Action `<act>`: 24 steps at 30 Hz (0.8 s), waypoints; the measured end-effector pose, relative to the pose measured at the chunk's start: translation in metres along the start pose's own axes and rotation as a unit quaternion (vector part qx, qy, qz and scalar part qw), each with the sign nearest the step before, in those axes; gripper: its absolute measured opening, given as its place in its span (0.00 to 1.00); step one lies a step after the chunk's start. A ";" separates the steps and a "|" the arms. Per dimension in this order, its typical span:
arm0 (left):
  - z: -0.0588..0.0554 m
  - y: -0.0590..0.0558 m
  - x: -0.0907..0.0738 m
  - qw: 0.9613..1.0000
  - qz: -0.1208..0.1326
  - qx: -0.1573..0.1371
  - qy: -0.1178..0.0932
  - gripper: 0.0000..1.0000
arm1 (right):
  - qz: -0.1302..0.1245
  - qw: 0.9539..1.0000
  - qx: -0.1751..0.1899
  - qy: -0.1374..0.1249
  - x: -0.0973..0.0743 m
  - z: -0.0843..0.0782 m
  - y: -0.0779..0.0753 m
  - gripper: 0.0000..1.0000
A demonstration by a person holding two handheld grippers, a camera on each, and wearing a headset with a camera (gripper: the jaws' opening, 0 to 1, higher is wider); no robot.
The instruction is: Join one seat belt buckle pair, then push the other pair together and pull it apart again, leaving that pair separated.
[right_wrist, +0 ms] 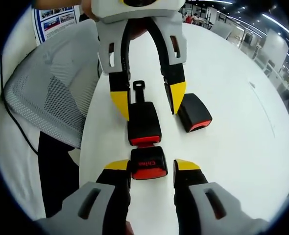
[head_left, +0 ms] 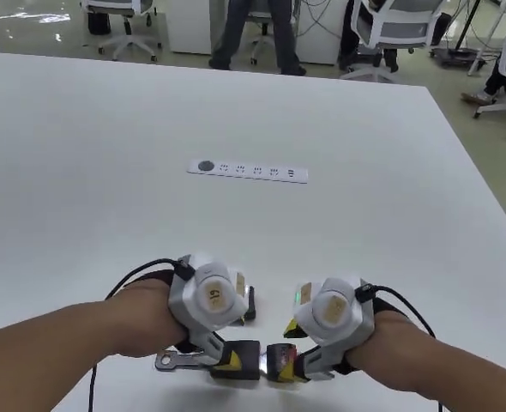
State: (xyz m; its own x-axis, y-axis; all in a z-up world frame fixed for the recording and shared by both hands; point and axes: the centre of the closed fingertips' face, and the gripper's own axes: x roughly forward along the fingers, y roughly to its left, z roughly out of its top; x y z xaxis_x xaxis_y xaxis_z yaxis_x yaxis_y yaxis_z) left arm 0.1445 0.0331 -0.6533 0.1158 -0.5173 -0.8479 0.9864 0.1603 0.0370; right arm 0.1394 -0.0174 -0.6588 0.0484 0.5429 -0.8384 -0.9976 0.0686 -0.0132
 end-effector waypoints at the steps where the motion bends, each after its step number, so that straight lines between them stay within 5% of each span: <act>1: 0.000 0.002 0.000 1.000 0.001 -0.003 -0.001 0.39 | -0.002 1.000 -0.001 0.000 -0.002 0.000 -0.002 0.32; 20: 0.003 0.044 0.001 1.000 0.013 0.012 0.010 0.40 | -0.035 0.999 0.004 0.019 -0.028 -0.044 -0.044 0.31; 24: -0.002 0.057 0.001 1.000 0.021 0.001 0.012 0.40 | -0.048 0.998 0.000 0.045 -0.036 -0.064 -0.059 0.32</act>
State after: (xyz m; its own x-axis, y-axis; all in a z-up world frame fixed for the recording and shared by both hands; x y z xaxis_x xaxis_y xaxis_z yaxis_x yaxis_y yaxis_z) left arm 0.2005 0.0435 -0.6531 0.1538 -0.4899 -0.8581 0.9811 0.1792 0.0736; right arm 0.1930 -0.0948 -0.6627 0.1392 0.4557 -0.8792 -0.9885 0.1163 -0.0963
